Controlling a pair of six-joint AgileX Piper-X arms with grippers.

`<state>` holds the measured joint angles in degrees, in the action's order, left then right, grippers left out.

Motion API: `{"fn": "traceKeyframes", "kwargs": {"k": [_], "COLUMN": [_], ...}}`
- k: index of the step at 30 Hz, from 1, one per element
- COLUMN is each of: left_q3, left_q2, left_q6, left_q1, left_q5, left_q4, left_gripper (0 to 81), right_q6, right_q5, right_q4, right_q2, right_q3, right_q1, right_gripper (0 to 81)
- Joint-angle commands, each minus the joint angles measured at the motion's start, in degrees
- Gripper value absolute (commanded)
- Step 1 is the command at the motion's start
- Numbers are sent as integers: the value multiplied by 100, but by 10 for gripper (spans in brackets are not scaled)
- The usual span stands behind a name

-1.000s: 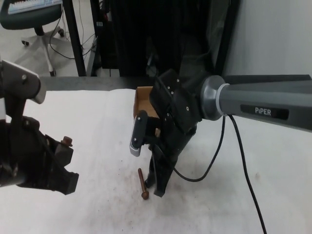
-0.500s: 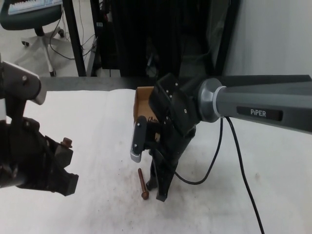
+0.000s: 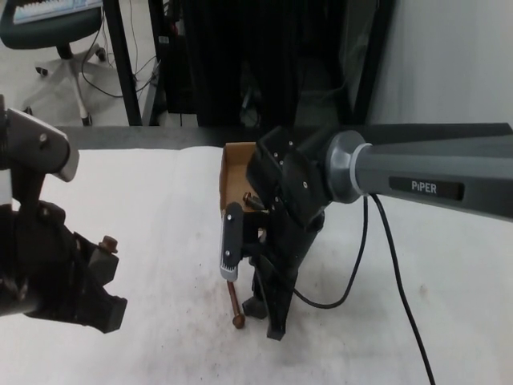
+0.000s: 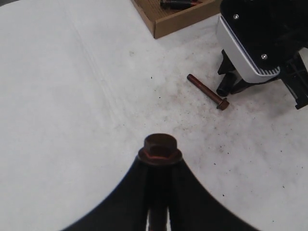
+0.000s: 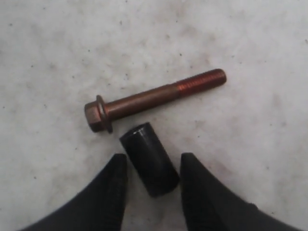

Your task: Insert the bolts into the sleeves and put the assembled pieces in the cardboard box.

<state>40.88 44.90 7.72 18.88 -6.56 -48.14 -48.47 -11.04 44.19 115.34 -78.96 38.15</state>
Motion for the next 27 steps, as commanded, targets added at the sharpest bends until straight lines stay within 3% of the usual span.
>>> {"fn": "traceKeyframes", "kwargs": {"k": [1,6,11,14,17,24,27], "left_q3": [10,10,10,10,10,10,10], "left_q2": [-70,-70,-70,-70,-70,-204,-299], "left_q6": [15,15,15,15,15,15,15], "left_q1": [-12,-12,-12,-12,-12,-12,-12], "left_q5": [9,9,9,9,9,9,9], "left_q4": [-4,-4,-4,-4,-4,19,36], "left_gripper": [4,4,4,4,4,4,4], "right_q6": [-152,-164,-145,164,972,2488,2772], "right_q5": [-51,22,457,642,641,641,641], "right_q4": [77,59,-105,-77,-37,497,799], "right_q2": [127,280,294,243,158,-131,-177], "right_q3": [44,44,29,-8,-32,-30,-30], "right_q1": [-5,80,309,446,535,465,460], "right_gripper": [328,248,6,8,8,8,8]}}
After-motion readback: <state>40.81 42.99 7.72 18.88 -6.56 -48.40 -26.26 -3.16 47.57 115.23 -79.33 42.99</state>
